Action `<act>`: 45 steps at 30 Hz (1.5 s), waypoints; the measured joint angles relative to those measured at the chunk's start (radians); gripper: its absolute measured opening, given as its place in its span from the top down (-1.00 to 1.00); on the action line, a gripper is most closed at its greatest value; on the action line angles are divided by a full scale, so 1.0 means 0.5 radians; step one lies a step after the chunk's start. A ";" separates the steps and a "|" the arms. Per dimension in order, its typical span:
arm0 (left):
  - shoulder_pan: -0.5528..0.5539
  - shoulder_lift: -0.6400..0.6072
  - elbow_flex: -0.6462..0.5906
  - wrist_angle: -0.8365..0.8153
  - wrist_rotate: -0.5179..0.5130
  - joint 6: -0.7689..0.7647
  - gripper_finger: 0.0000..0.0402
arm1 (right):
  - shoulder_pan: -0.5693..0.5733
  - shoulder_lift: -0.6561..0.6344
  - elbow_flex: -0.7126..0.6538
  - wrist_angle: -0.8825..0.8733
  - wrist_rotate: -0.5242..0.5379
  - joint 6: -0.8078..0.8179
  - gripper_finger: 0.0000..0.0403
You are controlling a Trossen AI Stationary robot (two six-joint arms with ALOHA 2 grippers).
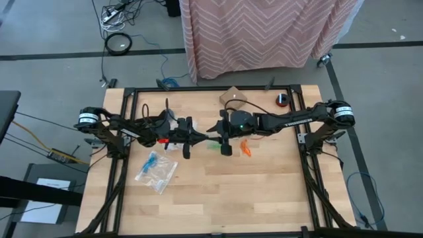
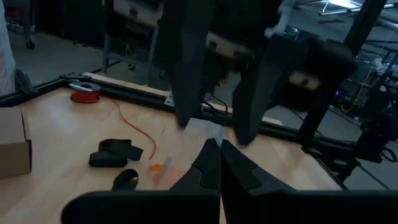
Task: Sort rubber bands
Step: Close the transparent zip bag
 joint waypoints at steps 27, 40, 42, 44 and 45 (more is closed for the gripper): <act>0.003 0.000 0.001 0.011 0.017 -0.002 1.00 | -0.002 -0.006 0.001 -0.137 0.060 -0.073 0.92; 0.005 0.004 0.004 -0.001 0.011 -0.001 1.00 | -0.001 -0.006 0.009 -0.273 0.204 -0.089 0.99; 0.006 0.004 0.004 -0.002 0.008 0.000 1.00 | -0.002 -0.006 0.009 -0.291 0.207 -0.088 0.99; 0.006 0.004 0.004 -0.002 0.001 0.001 1.00 | -0.004 -0.006 0.010 -0.315 0.212 -0.064 0.99; 0.006 0.004 0.004 -0.002 -0.001 0.005 1.00 | -0.005 -0.006 0.011 -0.333 0.219 -0.053 0.99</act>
